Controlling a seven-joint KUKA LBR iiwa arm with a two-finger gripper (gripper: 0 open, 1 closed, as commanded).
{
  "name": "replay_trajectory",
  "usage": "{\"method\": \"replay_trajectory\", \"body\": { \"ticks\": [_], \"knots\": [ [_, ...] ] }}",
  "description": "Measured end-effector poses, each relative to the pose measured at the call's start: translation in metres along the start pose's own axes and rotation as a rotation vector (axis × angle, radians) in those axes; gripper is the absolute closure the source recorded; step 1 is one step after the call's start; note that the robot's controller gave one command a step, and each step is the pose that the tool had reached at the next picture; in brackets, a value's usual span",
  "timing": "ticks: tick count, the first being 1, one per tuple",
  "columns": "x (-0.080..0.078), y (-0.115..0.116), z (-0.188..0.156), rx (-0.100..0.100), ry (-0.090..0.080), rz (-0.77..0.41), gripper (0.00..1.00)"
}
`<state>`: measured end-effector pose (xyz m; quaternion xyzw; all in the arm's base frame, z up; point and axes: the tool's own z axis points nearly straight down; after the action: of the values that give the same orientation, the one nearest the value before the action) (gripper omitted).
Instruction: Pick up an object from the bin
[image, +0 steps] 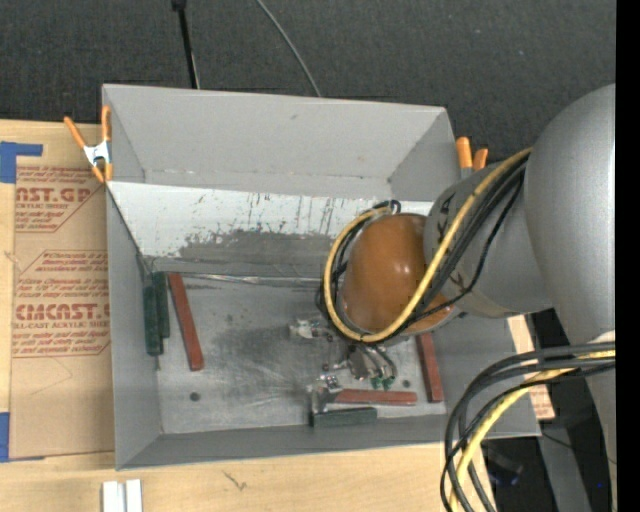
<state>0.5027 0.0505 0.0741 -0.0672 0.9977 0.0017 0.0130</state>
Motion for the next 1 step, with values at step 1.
{"method": "replay_trajectory", "body": {
  "ticks": [1],
  "knots": [
    [0.0002, 0.0, 0.0, 0.0, 0.001, 0.0, 0.0]
  ]
}}
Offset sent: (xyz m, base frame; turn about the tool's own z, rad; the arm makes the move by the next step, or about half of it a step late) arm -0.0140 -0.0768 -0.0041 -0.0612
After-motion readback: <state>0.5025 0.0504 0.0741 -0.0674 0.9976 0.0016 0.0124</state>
